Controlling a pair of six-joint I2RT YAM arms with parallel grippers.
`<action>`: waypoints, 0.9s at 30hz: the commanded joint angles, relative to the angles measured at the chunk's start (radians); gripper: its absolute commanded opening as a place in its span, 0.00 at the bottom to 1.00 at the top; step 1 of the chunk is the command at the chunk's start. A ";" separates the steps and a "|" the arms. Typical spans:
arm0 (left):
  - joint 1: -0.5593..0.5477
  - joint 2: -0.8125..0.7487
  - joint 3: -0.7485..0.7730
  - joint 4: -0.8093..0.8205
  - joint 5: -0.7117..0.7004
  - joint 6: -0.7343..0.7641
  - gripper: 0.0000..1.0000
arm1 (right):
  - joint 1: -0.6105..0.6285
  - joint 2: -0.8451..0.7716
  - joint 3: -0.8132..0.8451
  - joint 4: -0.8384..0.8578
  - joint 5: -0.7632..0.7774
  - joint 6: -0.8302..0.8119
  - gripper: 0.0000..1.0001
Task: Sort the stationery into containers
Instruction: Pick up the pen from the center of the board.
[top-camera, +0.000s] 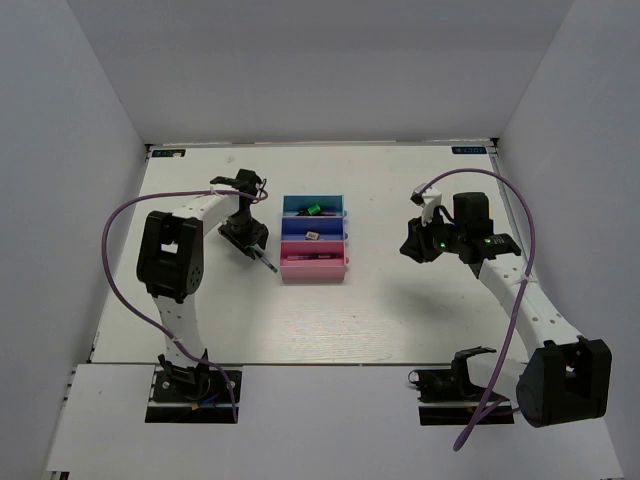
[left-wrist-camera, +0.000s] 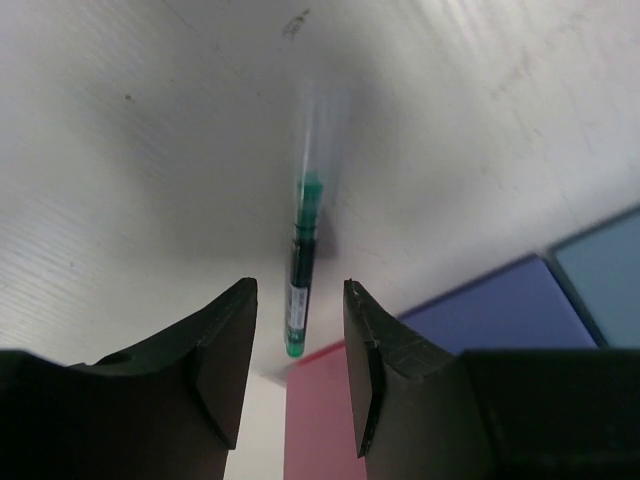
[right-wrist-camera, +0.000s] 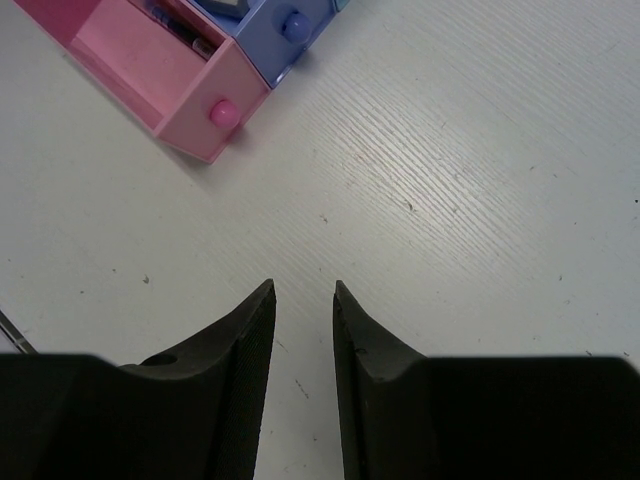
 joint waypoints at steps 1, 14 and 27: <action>-0.002 0.014 -0.002 0.018 0.000 -0.033 0.51 | -0.009 -0.010 -0.013 0.009 -0.021 -0.001 0.33; -0.020 0.085 -0.047 -0.003 -0.073 -0.020 0.48 | -0.024 -0.014 -0.010 0.009 -0.035 0.002 0.33; -0.020 -0.070 -0.122 0.032 -0.137 0.096 0.00 | -0.044 -0.022 -0.013 0.007 -0.067 0.007 0.33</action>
